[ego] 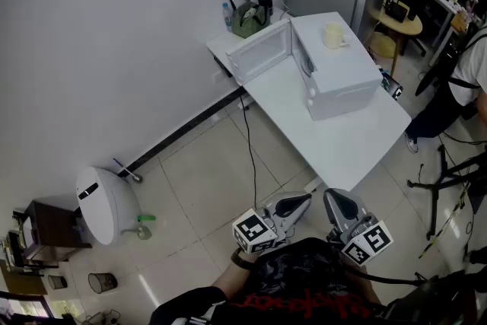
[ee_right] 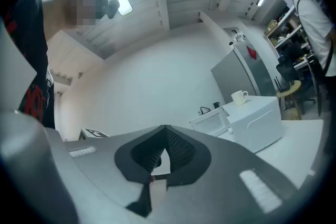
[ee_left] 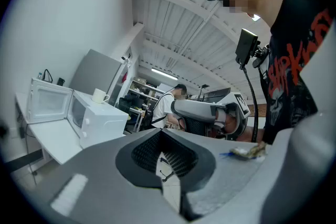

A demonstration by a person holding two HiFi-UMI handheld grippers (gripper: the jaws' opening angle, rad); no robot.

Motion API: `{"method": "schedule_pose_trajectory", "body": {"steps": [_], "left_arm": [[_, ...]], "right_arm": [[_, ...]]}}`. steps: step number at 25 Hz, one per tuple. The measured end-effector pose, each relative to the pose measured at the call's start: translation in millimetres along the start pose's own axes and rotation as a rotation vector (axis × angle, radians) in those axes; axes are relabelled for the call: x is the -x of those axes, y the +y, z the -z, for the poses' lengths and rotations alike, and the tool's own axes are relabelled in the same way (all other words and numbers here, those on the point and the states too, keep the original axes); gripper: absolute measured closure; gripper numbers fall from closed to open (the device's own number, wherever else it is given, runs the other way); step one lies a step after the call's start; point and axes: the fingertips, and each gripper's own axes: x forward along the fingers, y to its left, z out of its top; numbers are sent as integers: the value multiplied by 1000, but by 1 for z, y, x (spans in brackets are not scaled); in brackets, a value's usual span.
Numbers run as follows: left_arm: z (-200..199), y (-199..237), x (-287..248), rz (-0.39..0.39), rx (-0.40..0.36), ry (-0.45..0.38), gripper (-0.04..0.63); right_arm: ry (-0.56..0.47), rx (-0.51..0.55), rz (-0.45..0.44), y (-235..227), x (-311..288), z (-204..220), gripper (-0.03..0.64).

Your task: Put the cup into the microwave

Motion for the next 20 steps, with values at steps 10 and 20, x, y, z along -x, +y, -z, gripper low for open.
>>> {"method": "schedule_pose_trajectory", "body": {"steps": [10, 20], "left_arm": [[-53, 152, -76, 45, -146, 85, 588], [-106, 279, -162, 259, -102, 123, 459]], "right_arm": [[-82, -39, -25, -110, -133, -25, 617], [-154, -56, 169, -231, -200, -79, 617]]}}
